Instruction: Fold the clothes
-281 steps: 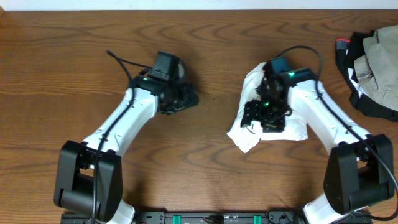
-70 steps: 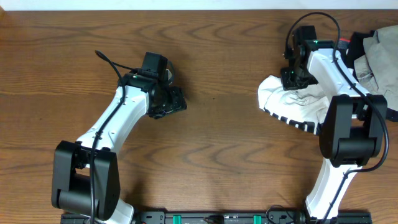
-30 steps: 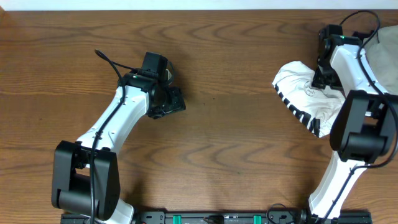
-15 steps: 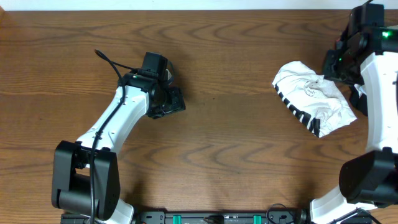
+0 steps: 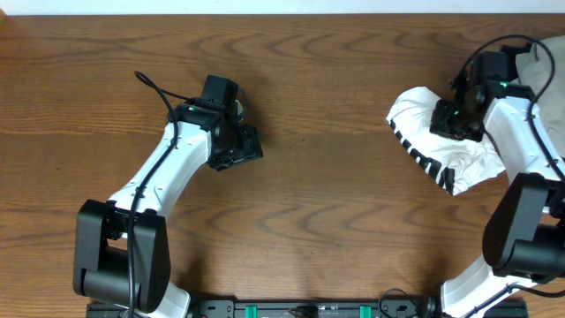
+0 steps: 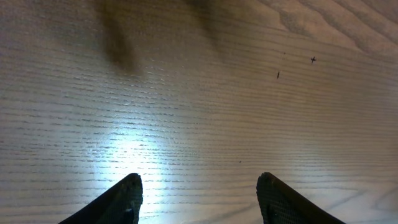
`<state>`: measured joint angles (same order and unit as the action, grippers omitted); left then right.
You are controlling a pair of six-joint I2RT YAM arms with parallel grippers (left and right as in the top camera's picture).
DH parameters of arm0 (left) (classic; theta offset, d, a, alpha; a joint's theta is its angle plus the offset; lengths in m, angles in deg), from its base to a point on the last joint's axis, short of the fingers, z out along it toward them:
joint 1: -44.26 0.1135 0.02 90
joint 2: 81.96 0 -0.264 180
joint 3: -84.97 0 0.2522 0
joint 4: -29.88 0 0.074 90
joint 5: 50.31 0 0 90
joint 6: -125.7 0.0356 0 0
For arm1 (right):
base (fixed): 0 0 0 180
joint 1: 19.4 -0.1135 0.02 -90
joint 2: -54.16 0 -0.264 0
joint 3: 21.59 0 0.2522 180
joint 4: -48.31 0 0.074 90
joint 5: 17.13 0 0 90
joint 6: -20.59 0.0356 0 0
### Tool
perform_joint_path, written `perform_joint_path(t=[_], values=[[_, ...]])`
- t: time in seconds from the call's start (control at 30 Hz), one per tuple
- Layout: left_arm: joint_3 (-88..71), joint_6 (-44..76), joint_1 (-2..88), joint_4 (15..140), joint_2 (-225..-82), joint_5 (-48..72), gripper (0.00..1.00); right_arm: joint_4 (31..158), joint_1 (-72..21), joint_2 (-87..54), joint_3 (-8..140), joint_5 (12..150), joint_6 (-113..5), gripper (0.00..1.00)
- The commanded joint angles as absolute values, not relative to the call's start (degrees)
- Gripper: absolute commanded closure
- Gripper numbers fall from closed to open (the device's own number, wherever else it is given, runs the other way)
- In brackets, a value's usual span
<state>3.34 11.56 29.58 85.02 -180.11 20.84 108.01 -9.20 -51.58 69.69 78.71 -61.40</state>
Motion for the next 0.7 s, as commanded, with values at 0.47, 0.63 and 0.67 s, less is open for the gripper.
perform_joint_path(t=[0.47, 0.63, 0.67], values=[[3.40, 12.08, 29.78, 85.24, -179.69, 21.58, 0.38, 104.09, -0.68, -60.69, 64.77, 66.28, -54.03, 0.99], [3.40, 12.08, 29.78, 85.02, -179.69, 21.60, 0.38, 108.05, -0.83, -57.24, 65.73, 55.57, -46.14, 0.99], [3.40, 12.08, 29.78, 84.96, -179.69, 21.60, 0.39, 108.16, -0.88, -56.23, 65.73, 55.54, -45.86, 0.99]])
